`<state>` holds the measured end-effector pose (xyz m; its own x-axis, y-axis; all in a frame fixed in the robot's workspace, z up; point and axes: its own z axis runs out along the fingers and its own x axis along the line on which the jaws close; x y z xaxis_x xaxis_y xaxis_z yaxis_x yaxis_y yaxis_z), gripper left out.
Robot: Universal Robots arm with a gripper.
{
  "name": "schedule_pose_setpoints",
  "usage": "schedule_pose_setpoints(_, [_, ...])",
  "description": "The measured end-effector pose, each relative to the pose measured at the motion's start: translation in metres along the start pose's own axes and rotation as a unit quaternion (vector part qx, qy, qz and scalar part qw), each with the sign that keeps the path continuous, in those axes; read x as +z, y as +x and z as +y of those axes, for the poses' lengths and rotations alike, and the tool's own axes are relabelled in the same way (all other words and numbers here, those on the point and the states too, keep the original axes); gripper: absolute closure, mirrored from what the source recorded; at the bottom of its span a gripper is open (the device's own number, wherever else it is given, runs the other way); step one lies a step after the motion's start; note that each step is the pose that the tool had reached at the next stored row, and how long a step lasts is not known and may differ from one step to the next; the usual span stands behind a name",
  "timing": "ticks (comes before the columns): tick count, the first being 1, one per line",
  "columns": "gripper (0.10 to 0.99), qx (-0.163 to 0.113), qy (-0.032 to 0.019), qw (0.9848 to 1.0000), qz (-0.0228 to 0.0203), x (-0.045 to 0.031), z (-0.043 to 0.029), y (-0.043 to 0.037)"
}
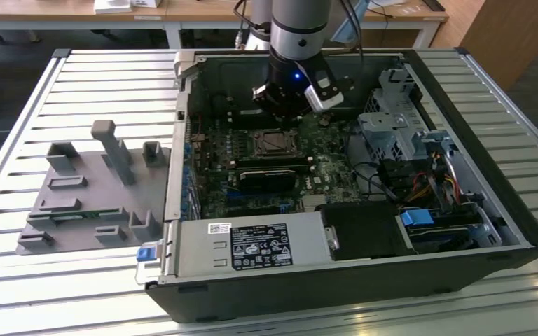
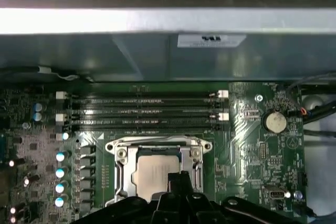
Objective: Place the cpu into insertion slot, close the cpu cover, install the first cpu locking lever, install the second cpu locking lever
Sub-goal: 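Install the second cpu locking lever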
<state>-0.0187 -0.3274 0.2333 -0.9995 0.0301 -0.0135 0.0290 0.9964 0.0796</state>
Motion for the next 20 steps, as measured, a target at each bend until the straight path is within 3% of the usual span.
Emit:
schedule_pose_setpoints(12, [0.980, 0.000, 0.0001, 1.0000, 0.0003, -0.0021, -0.0267, -0.0008])
schedule_pose_setpoints(13, [0.980, 0.000, -0.0018, 1.0000, 0.0007, -0.0022, -0.0287, -0.0009])
schedule_pose_setpoints(16, [0.980, 0.001, -0.0208, 0.9998, 0.0038, -0.0024, -0.0329, -0.0010])
schedule_pose_setpoints(20, [0.980, 0.001, -0.0229, 0.9997, 0.0044, -0.0016, -0.0364, -0.0011])
